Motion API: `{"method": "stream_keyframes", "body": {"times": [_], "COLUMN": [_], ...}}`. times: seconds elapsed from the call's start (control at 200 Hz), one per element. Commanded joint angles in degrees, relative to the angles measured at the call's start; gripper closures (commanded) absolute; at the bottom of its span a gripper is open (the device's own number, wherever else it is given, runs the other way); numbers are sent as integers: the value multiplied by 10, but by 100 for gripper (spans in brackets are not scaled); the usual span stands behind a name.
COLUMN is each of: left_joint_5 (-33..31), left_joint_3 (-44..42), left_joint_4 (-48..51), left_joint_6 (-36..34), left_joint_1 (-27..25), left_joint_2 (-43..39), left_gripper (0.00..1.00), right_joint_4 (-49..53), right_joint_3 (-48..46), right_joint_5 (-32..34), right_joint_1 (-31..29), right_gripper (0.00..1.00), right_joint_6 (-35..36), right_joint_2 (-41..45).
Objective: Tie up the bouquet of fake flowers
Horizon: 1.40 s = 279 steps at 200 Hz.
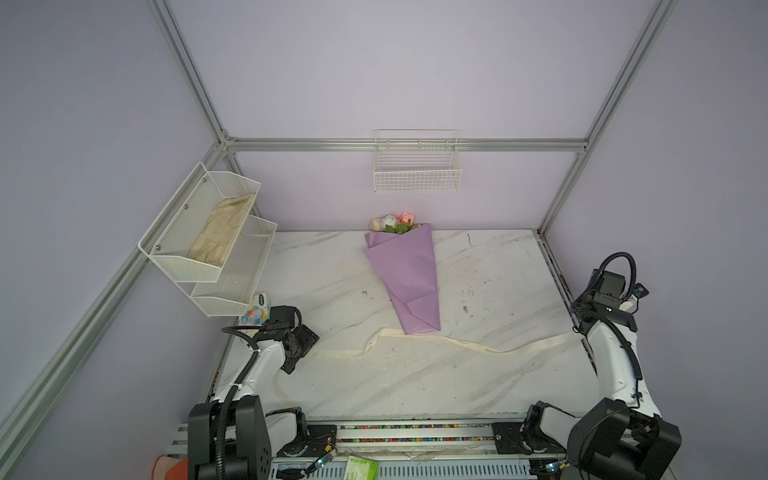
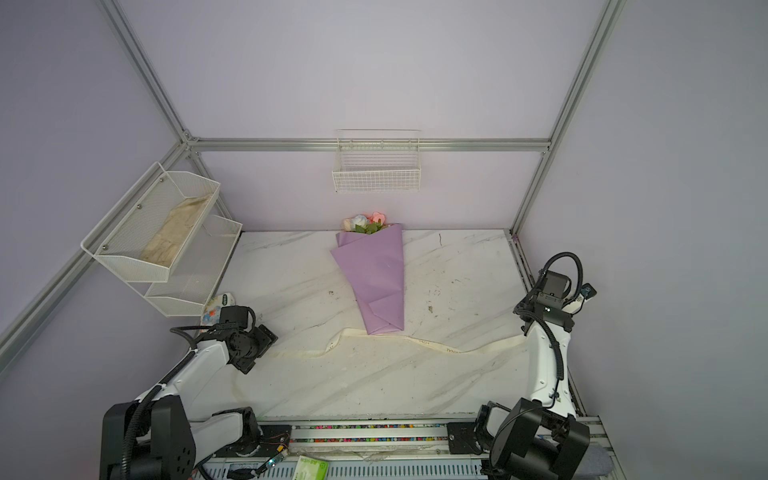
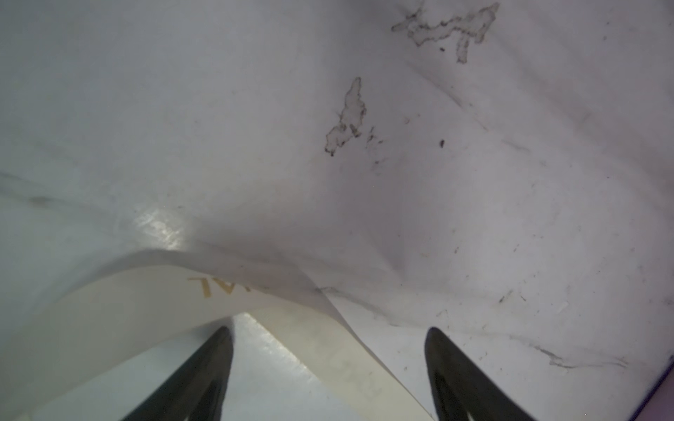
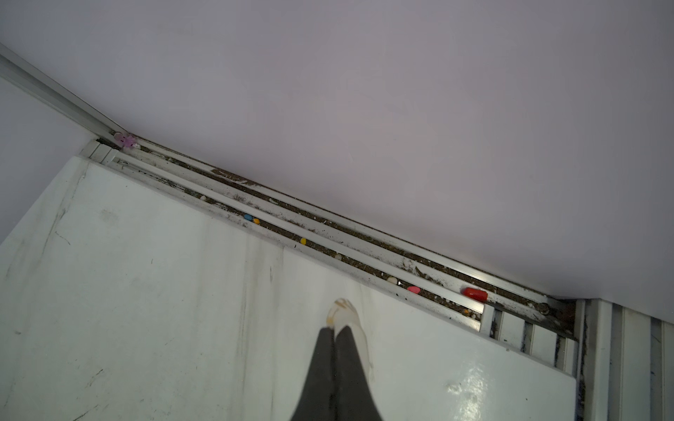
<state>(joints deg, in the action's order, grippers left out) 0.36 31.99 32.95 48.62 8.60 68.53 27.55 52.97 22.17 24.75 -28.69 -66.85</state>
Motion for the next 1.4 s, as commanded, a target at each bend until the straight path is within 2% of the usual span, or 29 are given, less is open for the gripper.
{"method": "stream_keyframes", "body": {"times": [0.0, 0.14, 0.265, 0.35, 0.42, 0.475, 0.595, 0.645, 0.745, 0.815, 0.88, 0.98, 1.07, 1.165, 1.245, 1.285, 1.39], "left_joint_5": [-10, -7, -17, -18, -14, -7, -5, -6, -14, -12, -3, 22, 0, 14, 26, 23, -3], "left_joint_3": [-16, -21, -26, -32, -36, -36, -21, -9, 13, 26, 32, 31, 26, 35, 46, 52, 68], "left_joint_4": [-38, -47, -46, -47, -54, -59, -53, -42, -18, -3, 5, 9, 19, 35, 52, 66, 105], "left_joint_6": [-13, -20, -27, -31, -35, -41, -49, -55, -61, -71, -73, -74, -52, -62, -72, -70, -50], "left_joint_1": [14, 22, 22, 22, 22, 23, 23, 23, 23, 23, 23, 23, 23, 23, 23, 23, 25], "left_joint_2": [20, 24, 7, -6, -15, -20, -20, -18, -16, -23, -35, -57, -69, -79, -94, -106, -144], "left_gripper": [25, 44, 55, 68, 78, 84, 100, 100, 100, 100, 100, 100, 100, 100, 91, 85, 80], "right_joint_4": [-36, -47, -26, 5, 30, 38, 28, 19, 18, -13, -60, -100, -152, -231, -230, -215, -216], "right_joint_3": [20, 29, 34, 49, 67, 75, 48, 30, 9, -16, -38, -40, -33, -8, 62, 101, 160], "right_joint_5": [1, -68, -70, -63, -73, -134, -338, -379, -372, -402, -437, -404, -384, -373, -348, -329, -329], "right_joint_1": [8, 9, 10, 9, 8, 8, -17, -62, -186, -264, -345, -507, -639, -757, -827, -849, -865], "right_gripper": [100, 100, 52, 41, 39, 38, 38, 38, 38, 49, 50, 52, 56, 61, 67, 70, 77], "right_joint_6": [21, 32, 22, 21, 27, 38, 13, 2, -13, -29, -50, -79, -110, -123, -96, -83, -84], "right_joint_2": [-32, -96, -100, -75, -44, -22, -2, -4, -15, -12, -5, -13, -50, -137, -251, -306, -405]}}
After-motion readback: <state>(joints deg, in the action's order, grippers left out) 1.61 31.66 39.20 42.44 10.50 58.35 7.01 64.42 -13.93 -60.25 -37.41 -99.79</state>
